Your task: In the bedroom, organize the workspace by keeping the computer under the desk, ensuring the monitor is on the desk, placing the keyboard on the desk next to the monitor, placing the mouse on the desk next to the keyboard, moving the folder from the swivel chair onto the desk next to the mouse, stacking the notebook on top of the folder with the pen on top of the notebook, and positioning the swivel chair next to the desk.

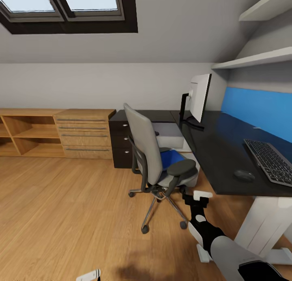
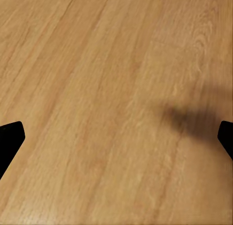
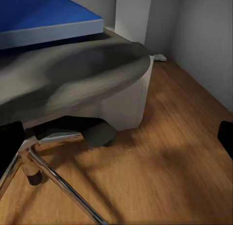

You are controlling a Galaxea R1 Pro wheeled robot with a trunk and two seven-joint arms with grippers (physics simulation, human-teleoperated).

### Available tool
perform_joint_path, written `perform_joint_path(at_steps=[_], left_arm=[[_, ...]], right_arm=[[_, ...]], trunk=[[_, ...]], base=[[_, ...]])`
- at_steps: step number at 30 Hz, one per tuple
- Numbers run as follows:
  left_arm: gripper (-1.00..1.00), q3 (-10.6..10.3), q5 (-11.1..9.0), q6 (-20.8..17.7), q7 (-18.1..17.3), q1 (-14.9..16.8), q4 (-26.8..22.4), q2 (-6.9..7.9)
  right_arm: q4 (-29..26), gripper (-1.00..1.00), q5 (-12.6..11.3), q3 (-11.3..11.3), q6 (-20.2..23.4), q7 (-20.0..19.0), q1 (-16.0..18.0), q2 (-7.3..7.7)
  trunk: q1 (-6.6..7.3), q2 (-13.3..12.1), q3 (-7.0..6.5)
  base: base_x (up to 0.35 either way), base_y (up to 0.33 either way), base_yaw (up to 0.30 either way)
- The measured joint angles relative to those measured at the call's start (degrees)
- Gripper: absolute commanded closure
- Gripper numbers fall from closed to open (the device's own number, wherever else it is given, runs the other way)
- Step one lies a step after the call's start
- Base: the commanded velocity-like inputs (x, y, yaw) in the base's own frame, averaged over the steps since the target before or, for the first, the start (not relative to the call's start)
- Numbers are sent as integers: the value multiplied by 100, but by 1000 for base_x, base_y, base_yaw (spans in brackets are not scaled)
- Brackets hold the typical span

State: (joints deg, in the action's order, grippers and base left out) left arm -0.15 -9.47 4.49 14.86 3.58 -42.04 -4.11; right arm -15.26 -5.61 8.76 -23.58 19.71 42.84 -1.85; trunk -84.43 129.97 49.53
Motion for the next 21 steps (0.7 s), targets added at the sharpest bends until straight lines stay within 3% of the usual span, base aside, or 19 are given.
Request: perform_joint_path(at_steps=[21], left_arm=[[-100,0,-4,-9,0,0,1,3]], right_arm=[[-14,-100,-5,-3,-175,2,0,4]], trunk=[[-461,842,377]], base=[[0,0,0]])
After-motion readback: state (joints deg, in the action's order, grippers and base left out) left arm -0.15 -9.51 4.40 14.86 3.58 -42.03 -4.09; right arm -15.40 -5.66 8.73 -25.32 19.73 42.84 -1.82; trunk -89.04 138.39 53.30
